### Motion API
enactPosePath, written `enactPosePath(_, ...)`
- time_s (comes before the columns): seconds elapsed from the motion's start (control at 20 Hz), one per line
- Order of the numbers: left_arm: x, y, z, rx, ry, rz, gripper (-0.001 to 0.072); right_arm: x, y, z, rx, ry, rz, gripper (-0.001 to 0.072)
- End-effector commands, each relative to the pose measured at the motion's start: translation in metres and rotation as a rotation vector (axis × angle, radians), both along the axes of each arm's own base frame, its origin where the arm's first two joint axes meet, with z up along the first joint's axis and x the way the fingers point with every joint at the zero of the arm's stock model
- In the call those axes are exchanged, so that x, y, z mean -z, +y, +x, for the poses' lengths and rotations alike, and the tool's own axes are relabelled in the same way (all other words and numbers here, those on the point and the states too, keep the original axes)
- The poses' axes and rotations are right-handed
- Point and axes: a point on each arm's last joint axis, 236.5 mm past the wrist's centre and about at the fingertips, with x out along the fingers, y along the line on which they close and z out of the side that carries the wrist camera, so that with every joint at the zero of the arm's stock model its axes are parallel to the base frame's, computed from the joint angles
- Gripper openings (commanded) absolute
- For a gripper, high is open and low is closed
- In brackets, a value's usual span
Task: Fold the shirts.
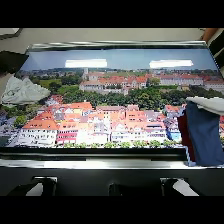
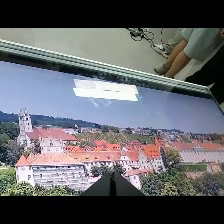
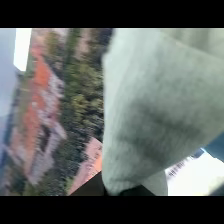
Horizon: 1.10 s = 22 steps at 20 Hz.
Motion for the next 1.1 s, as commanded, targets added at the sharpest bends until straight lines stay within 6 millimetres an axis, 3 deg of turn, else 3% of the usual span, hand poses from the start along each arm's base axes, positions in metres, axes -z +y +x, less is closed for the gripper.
enactPosePath(0.0,0.000,0.000,0.000,0.000,0.000,0.001,0.0032,-0.037,0.009,0.057,0.023,-0.224,0.000,0.0047)
enactPosePath(0.15,0.000,0.000,0.000,0.000,0.000,0.001,0.0033,-0.050,0.039,0.097,-0.027,-0.323,0.028,0.0047)
enactPosePath(0.2,0.000,0.000,0.000,0.000,-0.001,0.001,0.0033,-0.056,0.038,0.099,-0.019,-0.346,0.027,0.0047)
enactPosePath(0.3,0.000,0.000,0.000,0.001,-0.003,0.007,0.0032,-0.054,0.025,0.083,-0.005,-0.302,0.001,0.0047)
enactPosePath(0.55,0.002,0.001,0.002,0.005,-0.009,0.022,0.0032,0.011,0.013,-0.021,-0.025,0.139,0.036,0.0047)
enactPosePath(0.8,0.002,0.001,0.002,0.005,-0.009,0.022,0.0032,0.040,-0.021,-0.077,0.082,0.370,-0.099,0.0047)
enactPosePath(0.9,0.002,0.001,0.001,0.007,-0.008,0.022,0.0033,0.075,-0.028,-0.114,0.110,0.538,-0.115,0.0047)
enactPosePath(1.05,0.002,0.000,0.001,0.006,-0.006,0.018,0.0033,0.135,-0.017,-0.171,0.099,0.798,-0.061,0.0047)
